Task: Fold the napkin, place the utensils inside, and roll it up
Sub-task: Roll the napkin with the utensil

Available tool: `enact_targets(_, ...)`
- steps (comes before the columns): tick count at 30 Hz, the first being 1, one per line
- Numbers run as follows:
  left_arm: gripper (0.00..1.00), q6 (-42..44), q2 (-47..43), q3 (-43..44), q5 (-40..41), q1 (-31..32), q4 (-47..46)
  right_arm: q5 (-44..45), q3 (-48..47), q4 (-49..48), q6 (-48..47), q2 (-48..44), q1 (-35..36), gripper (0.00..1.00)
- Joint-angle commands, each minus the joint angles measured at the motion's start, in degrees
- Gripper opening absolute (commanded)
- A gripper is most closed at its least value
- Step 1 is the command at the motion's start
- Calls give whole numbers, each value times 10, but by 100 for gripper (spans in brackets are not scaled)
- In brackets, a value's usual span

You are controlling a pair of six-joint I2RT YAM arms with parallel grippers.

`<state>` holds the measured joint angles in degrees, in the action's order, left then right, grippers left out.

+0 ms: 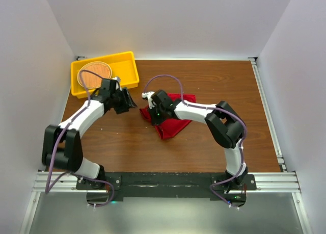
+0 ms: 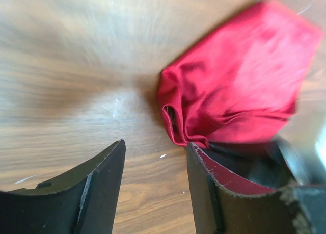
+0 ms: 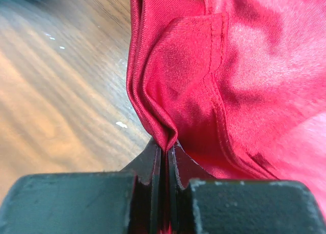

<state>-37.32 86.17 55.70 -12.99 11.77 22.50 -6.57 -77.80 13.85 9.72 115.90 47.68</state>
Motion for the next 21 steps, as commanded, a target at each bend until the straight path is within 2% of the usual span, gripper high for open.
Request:
enact_targets(1,56,41,-99,-16,23,-13,3,-245,6,-16,73,10,-49,0)
enact_targets(6,53,23,-144,-82,-46,-12,-55,-403,30,-135,220,36,-100,0)
enact_targets(7,52,13,-145,-103,-77,-11,-68,-452,45,-200,251,42,-116,0)
enact_targets(9,50,1,-144,-121,-102,-1,-108,-487,69,-282,358,56,-131,0)
enact_targets(10,50,-10,-140,-136,-123,5,-126,-506,85,-360,396,64,-145,0)
enact_targets(11,49,-16,-136,-140,-128,18,-152,-522,92,-383,443,78,-151,0)
enact_targets(13,47,-36,-116,-145,-142,33,-189,-542,123,-495,526,93,-169,0)
enact_targets(15,45,-61,-93,-147,-152,49,-211,-549,155,-596,573,111,-188,0)
enact_targets(18,40,-94,-57,-151,-161,62,-271,-553,172,-588,555,118,-207,0)
enact_targets(20,36,-108,-28,-154,-172,63,-316,-546,176,-546,514,114,-216,0)
enact_targets(21,34,-120,-18,-153,-177,64,-339,-542,171,-485,451,109,-220,0)
